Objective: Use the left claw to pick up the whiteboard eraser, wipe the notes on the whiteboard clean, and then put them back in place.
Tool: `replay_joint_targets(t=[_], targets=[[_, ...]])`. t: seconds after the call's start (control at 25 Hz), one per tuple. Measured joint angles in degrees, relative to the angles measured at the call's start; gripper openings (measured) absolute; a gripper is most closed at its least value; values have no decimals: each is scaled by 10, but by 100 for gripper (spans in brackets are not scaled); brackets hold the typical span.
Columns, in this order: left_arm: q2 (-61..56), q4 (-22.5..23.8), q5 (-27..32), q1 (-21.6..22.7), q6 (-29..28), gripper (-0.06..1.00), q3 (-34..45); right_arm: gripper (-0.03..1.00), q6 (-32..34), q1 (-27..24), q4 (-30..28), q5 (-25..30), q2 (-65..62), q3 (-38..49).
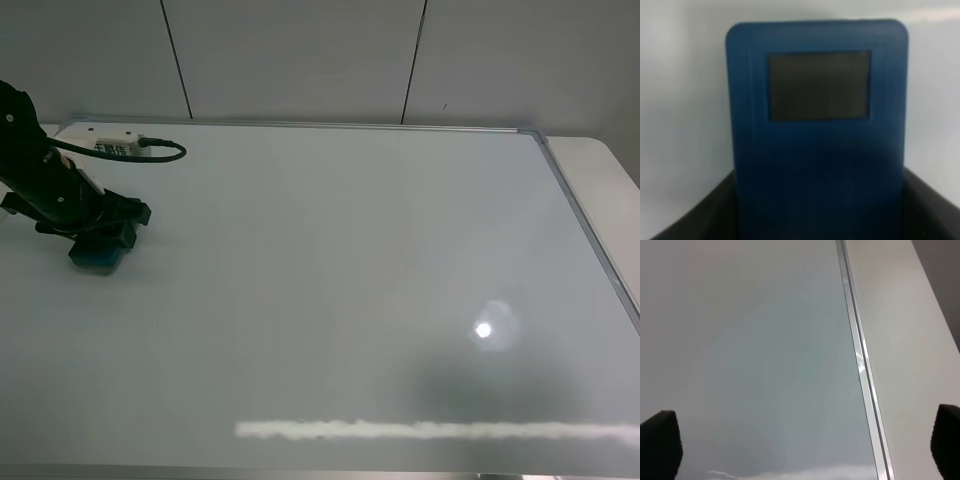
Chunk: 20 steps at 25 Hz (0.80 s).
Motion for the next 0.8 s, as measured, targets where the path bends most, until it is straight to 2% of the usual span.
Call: replay_joint_targets(t=[0.04,0.12,0.2,0.36,0.8], targets=[[0,2,-4,0,0,63,0,99,0,0,0,0,0,0],[0,7,-11,0,0,85,0,99,0,0,0,0,0,0],[0,10,-15,0,0,95,0,99,0,0,0,0,0,0],[0,11,-16,0,0,99,0,99,0,0,0,0,0,0],[-38,21,-13,0,12,99,0,99,0,0,0,0,0,0]])
